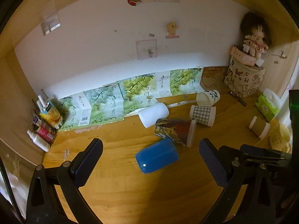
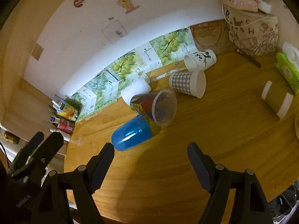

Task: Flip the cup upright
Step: 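Lower the left tool over the brown cup lying on its side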

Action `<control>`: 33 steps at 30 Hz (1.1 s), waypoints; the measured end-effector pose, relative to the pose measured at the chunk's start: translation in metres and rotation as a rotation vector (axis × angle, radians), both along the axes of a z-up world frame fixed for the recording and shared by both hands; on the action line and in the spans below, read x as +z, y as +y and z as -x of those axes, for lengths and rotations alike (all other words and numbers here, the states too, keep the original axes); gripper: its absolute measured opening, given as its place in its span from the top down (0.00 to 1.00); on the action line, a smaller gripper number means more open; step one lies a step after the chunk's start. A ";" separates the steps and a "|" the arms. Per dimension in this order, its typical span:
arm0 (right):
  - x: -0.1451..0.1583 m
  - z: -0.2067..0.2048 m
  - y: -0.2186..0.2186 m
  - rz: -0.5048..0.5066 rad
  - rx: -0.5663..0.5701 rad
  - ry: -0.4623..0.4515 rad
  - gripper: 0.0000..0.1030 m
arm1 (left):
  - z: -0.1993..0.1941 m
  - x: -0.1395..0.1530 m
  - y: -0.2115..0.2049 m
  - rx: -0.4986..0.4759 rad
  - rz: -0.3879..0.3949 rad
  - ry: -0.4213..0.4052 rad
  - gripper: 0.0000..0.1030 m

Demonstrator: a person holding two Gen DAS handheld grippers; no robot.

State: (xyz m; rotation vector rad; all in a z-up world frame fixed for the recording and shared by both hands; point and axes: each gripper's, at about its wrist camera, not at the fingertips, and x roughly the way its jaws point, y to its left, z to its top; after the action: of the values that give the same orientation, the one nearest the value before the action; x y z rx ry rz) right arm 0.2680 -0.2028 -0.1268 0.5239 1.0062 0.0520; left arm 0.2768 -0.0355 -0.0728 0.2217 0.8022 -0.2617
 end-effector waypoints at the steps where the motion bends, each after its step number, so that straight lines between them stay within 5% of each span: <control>1: -0.002 -0.005 -0.003 -0.008 -0.003 0.003 0.21 | -0.005 -0.002 -0.003 -0.003 -0.013 -0.001 0.00; 13: -0.022 -0.048 -0.042 -0.036 -0.040 -0.002 0.21 | -0.053 -0.024 -0.036 -0.117 -0.194 -0.003 0.00; 33: -0.030 -0.065 -0.074 0.053 0.050 -0.202 0.21 | -0.086 -0.057 -0.075 -0.475 -0.464 -0.034 0.00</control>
State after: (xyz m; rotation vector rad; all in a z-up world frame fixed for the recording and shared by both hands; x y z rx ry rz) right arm 0.3332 -0.2766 -0.1569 0.4357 0.8211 0.1197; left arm 0.3624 -0.1101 -0.1303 0.8567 0.7610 -0.5153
